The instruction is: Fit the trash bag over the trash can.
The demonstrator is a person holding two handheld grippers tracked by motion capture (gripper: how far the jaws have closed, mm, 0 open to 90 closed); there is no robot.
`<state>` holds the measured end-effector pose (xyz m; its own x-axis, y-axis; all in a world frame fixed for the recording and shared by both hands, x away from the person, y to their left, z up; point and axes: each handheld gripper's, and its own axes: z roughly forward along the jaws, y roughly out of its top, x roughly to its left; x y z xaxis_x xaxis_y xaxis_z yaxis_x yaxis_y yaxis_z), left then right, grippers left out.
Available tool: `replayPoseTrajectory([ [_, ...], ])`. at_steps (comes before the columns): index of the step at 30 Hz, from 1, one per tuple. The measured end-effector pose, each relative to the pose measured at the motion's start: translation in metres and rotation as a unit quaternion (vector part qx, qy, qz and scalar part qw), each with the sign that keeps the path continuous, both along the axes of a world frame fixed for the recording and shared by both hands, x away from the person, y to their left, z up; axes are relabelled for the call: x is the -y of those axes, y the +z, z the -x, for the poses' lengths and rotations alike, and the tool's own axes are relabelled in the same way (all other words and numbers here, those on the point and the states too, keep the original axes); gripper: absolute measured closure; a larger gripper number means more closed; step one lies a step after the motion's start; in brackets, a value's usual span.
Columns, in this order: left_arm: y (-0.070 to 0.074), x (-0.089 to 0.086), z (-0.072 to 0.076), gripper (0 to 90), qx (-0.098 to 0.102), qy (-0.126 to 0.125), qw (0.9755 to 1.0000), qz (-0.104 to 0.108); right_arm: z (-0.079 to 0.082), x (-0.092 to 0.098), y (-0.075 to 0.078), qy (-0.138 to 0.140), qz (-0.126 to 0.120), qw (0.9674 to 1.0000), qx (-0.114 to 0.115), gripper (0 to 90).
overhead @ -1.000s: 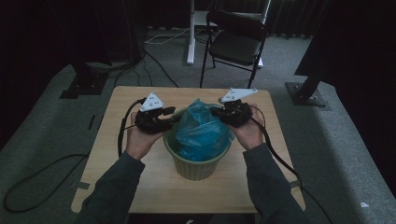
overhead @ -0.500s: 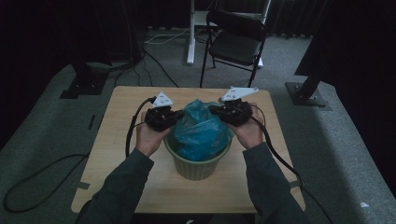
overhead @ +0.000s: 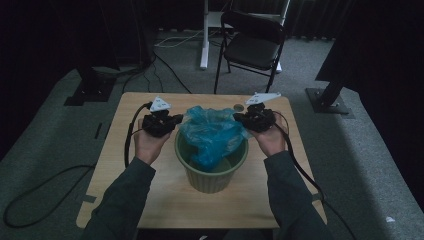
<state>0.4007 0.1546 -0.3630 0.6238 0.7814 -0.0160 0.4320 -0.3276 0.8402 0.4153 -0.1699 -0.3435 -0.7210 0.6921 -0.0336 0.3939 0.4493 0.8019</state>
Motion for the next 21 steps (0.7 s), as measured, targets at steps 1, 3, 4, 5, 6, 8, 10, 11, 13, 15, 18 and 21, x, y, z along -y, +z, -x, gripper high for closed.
replayPoseTrajectory([
  [1,-0.003,-0.002,-0.002,89.5,-0.003,0.003,1.0,0.002,-0.001,0.001,-0.001,-0.003,-0.001,1.0,-0.003,89.7],
  [3,-0.005,-0.003,-0.003,89.5,-0.008,0.006,1.0,-0.001,-0.004,0.004,-0.004,-0.008,0.003,0.9999,-0.009,89.8],
  [4,-0.007,-0.003,-0.004,89.5,-0.01,0.007,0.9999,-0.001,-0.005,0.005,-0.007,-0.011,0.004,0.9998,-0.015,89.8],
  [5,-0.008,-0.004,-0.005,89.5,-0.012,0.007,0.9999,-0.003,-0.005,0.005,-0.007,-0.011,0.004,0.9998,-0.015,89.8],
  [6,-0.011,-0.005,-0.006,89.5,-0.016,0.007,0.9998,-0.004,-0.006,0.008,-0.01,-0.015,0.004,0.9997,-0.021,89.7],
  [8,-0.012,-0.006,-0.006,89.5,-0.018,0.007,0.9998,-0.005,-0.007,0.01,-0.012,-0.018,0.002,0.9995,-0.026,89.8],
  [10,-0.015,-0.007,-0.006,89.5,-0.021,0.009,0.9997,-0.004,-0.007,0.011,-0.013,-0.019,0.002,0.9994,-0.028,89.7],
  [11,-0.015,-0.008,-0.006,89.5,-0.022,0.007,0.9997,-0.004,-0.006,0.013,-0.015,-0.02,0.001,0.9993,-0.03,89.8],
  [13,-0.017,-0.009,-0.006,89.5,-0.025,0.006,0.9997,-0.006,-0.005,0.014,-0.015,-0.021,0.001,0.9992,-0.033,89.8],
  [15,-0.02,-0.01,-0.006,89.5,-0.028,0.006,0.9996,-0.006,-0.004,0.017,-0.018,-0.023,0.002,0.999,-0.039,89.8],
  [18,-0.023,-0.012,-0.005,89.5,-0.033,0.004,0.9994,-0.006,-0.002,0.019,-0.02,-0.022,0.003,0.9988,-0.044,89.8],
  [21,-0.027,-0.015,-0.003,89.4,-0.038,0.004,0.9993,-0.001,0.002,0.023,-0.023,-0.02,0.005,0.9987,-0.048,89.8],
])
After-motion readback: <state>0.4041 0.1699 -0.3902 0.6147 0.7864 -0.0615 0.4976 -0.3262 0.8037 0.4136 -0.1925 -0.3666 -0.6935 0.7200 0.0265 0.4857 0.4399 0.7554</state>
